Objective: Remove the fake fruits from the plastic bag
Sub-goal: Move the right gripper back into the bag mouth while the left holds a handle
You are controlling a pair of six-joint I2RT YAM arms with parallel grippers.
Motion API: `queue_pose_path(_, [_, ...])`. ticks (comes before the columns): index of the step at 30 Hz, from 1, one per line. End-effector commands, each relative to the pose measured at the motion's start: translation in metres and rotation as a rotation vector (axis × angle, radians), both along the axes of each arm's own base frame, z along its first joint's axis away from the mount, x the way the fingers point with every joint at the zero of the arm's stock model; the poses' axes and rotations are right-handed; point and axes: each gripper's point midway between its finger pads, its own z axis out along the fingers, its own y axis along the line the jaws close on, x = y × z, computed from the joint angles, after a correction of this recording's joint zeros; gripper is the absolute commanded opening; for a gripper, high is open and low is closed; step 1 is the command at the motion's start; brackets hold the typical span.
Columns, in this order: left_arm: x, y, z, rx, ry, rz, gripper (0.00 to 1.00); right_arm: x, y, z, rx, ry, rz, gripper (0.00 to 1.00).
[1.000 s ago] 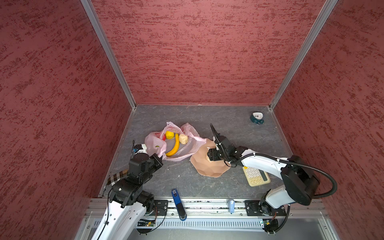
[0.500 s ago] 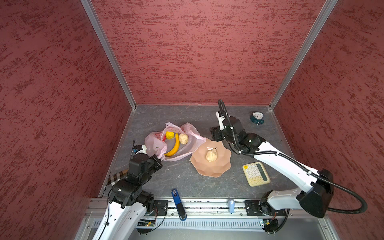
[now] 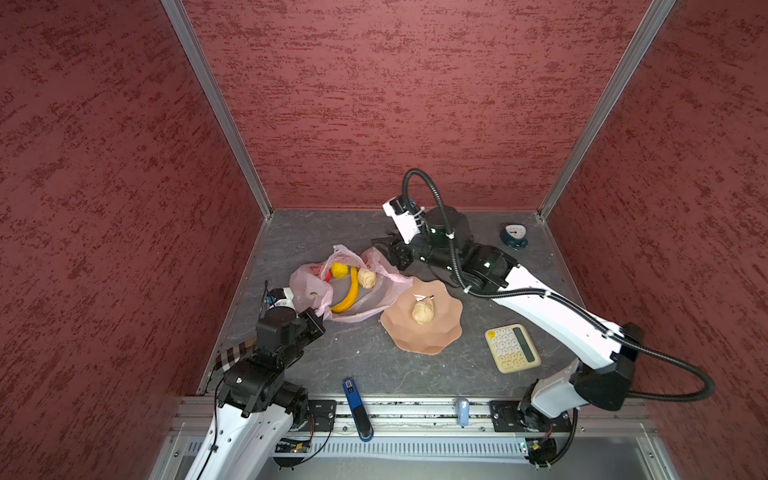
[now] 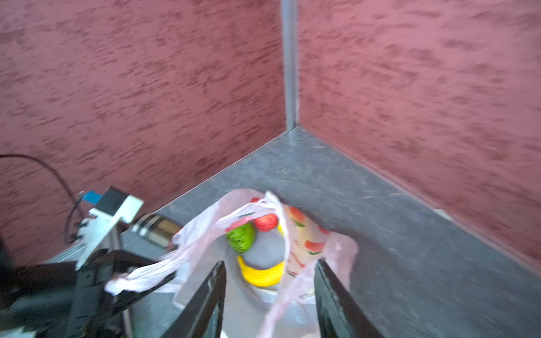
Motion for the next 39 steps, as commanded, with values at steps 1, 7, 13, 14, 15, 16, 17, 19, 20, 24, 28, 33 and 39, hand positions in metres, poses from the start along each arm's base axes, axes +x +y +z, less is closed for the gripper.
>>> queue_pose_path(1, [0.003,0.0,0.004,-0.01,-0.02,0.002,0.09,-0.024,0.035,-0.03,-0.04,0.106,0.185,0.4])
queue_pose_path(7, [0.003,-0.001,0.002,-0.025,-0.018,0.01,0.08,-0.025,0.062,-0.102,-0.152,0.27,0.233,0.32])
queue_pose_path(13, [0.001,0.002,0.002,-0.025,-0.02,0.021,0.08,-0.023,0.072,-0.158,-0.214,0.378,0.239,0.3])
queue_pose_path(14, [0.001,0.002,0.002,-0.026,-0.021,0.021,0.08,-0.022,0.074,-0.167,-0.223,0.391,0.238,0.3])
queue_pose_path(15, [0.0,0.002,0.002,-0.025,-0.02,0.023,0.08,-0.021,0.076,-0.172,-0.23,0.4,0.236,0.3])
queue_pose_path(16, [0.0,0.003,0.003,-0.023,-0.02,0.023,0.08,-0.021,0.077,-0.179,-0.24,0.413,0.238,0.3])
queue_pose_path(17, [-0.001,0.003,0.003,-0.023,-0.02,0.025,0.08,-0.021,0.079,-0.184,-0.244,0.424,0.242,0.3])
queue_pose_path(19, [-0.002,0.004,0.003,-0.022,-0.021,0.03,0.08,-0.02,0.08,-0.191,-0.253,0.434,0.24,0.3])
queue_pose_path(20, [-0.002,0.005,0.004,-0.022,-0.024,0.031,0.08,-0.018,0.081,-0.194,-0.26,0.436,0.234,0.3])
queue_pose_path(24, [-0.003,0.006,0.005,-0.025,-0.033,0.036,0.08,-0.015,0.084,-0.203,-0.279,0.454,0.228,0.31])
queue_pose_path(28, [-0.005,0.007,0.004,-0.024,-0.034,0.043,0.08,-0.02,0.085,-0.194,-0.258,0.453,0.255,0.31])
queue_pose_path(33, [-0.006,0.009,0.006,-0.028,-0.044,0.052,0.08,-0.031,0.085,-0.178,-0.253,0.433,0.279,0.32])
queue_pose_path(39, [-0.007,0.009,0.006,-0.036,-0.054,0.048,0.08,-0.049,0.086,-0.165,-0.271,0.401,0.283,0.31])
